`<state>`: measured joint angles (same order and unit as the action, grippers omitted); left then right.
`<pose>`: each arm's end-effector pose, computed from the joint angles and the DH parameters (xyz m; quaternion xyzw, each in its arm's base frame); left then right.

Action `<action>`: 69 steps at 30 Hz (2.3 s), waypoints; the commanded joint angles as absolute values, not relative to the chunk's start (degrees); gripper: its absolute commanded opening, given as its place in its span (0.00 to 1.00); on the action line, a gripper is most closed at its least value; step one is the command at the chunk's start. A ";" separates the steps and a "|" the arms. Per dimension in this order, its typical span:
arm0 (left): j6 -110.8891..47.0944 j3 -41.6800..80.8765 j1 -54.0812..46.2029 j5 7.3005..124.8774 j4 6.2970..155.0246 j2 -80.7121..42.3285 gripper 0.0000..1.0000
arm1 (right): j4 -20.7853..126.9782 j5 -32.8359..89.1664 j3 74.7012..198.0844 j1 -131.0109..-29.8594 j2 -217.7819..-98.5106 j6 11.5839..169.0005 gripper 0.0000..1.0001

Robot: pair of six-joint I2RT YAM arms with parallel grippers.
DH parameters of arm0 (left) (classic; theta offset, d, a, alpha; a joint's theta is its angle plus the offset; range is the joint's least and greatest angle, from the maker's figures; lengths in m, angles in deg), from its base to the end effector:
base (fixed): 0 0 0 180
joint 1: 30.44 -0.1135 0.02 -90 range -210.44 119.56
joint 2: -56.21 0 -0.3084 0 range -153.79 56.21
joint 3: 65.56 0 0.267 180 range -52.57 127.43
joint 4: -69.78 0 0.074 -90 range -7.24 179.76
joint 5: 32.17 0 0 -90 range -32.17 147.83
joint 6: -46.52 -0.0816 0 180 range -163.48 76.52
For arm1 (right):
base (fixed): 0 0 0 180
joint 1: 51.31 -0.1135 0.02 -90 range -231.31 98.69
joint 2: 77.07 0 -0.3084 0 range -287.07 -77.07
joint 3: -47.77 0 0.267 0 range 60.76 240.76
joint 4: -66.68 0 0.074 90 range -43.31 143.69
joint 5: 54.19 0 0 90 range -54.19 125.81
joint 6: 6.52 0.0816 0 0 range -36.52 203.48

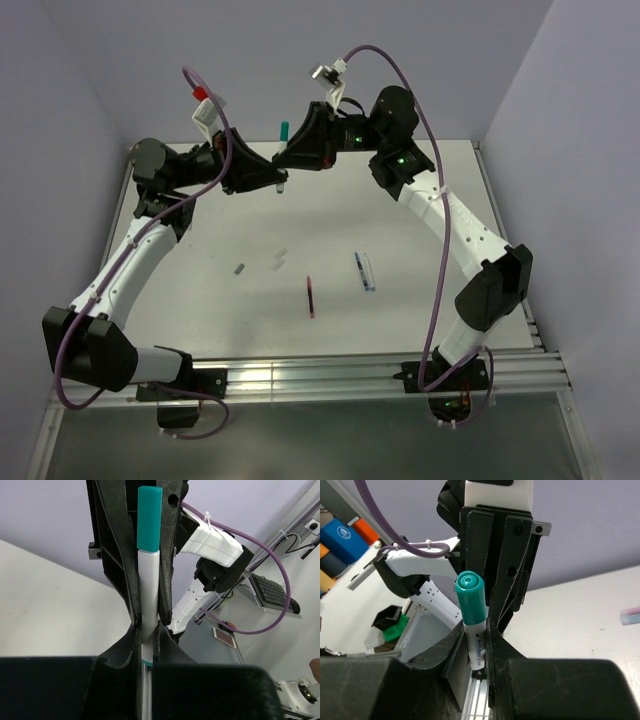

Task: Insert the pens into the pen caps
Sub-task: Place the pen at the center of the board.

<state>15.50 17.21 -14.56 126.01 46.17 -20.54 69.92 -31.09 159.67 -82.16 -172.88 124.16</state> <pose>0.2731 -0.1565 0.4933 0.2977 0.5652 -0.6589 0.3972 0.3116 0.2736 0.5294 -0.4067 0.5193 0.6565 0.3660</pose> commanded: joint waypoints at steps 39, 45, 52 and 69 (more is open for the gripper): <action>-49.64 32.17 -36.59 90.62 128.39 -32.89 0.00 | 39.37 -15.52 149.09 -72.31 -163.81 96.49 1.00; -43.92 26.37 -37.03 77.72 119.95 -38.09 0.01 | 39.45 -15.79 148.56 -72.14 -163.73 96.49 1.00; -39.26 24.86 -37.29 70.76 112.30 -43.80 0.02 | 39.54 -16.66 148.82 -72.14 -164.78 97.19 1.00; -38.11 33.38 -36.50 65.83 112.73 -57.78 0.11 | 39.45 -18.07 150.32 -72.14 -167.50 98.16 1.00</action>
